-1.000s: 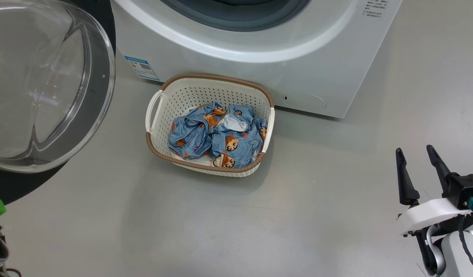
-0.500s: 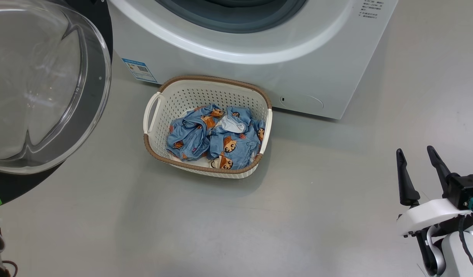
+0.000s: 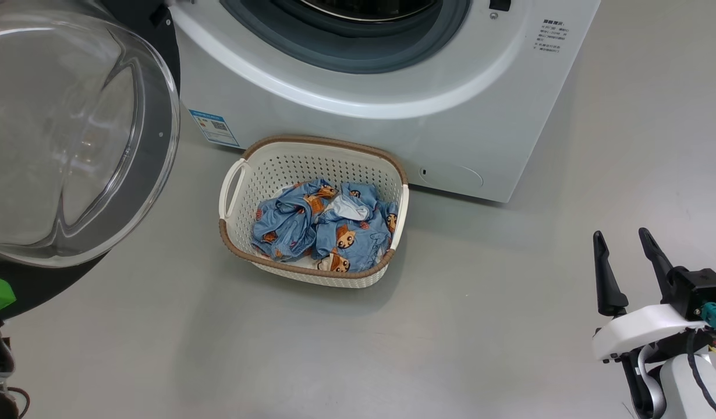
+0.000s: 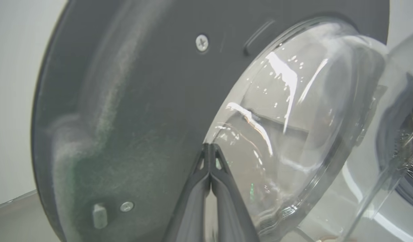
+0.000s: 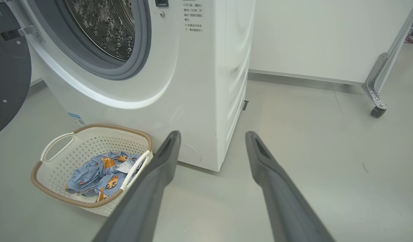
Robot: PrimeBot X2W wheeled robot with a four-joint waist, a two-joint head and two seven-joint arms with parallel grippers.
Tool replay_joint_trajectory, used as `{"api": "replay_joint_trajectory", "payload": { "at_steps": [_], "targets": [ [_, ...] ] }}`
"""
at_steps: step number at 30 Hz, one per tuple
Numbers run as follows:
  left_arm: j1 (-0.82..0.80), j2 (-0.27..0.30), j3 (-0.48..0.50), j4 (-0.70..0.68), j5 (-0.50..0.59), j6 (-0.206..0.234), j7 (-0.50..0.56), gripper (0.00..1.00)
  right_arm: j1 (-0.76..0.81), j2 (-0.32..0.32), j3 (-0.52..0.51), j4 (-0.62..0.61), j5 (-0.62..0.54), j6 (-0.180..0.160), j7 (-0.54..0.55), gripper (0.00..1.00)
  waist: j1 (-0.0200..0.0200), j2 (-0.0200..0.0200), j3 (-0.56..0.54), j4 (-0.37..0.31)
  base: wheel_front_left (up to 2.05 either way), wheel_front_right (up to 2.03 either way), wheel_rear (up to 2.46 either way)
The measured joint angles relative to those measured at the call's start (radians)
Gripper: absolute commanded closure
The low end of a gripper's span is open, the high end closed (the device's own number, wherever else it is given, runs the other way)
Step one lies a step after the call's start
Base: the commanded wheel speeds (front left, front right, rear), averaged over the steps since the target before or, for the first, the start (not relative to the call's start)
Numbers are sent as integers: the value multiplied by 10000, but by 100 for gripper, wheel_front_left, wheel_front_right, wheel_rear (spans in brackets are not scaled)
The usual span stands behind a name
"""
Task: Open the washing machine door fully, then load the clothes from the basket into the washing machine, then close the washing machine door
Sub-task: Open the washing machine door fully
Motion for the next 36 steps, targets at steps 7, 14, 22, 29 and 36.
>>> {"api": "replay_joint_trajectory", "payload": {
  "at_steps": [7, 14, 22, 29, 36],
  "targets": [
    [19, -167, -533, -552, 552, -462, 0, 100, 20, 188, 58, 48, 8, 0, 0, 0, 0, 0, -417, -43, 0, 0, 0],
    [195, -383, -1164, -1068, 1043, -817, -12, 100, 167, 318, 184, 123, 77, 0, 0, 0, 0, 0, -803, -220, 0, 0, 0],
    [877, -832, -2240, -1277, 1618, -1317, -12, 82, 276, 408, 261, 142, 79, 0, 0, 0, 0, 0, -1096, -657, 0, 0, 0],
    [1452, -1160, -2606, -1264, 1639, -1526, -12, 0, 424, 546, 309, 123, 92, 0, 0, 0, 0, 0, -1311, -1114, 0, 0, 0],
    [1904, -1223, -2947, -1233, 1835, -1676, -10, 0, 426, 564, 353, -2, 92, 0, 0, 0, 0, 0, -1442, -1589, 0, 0, 0]
  ]
}}
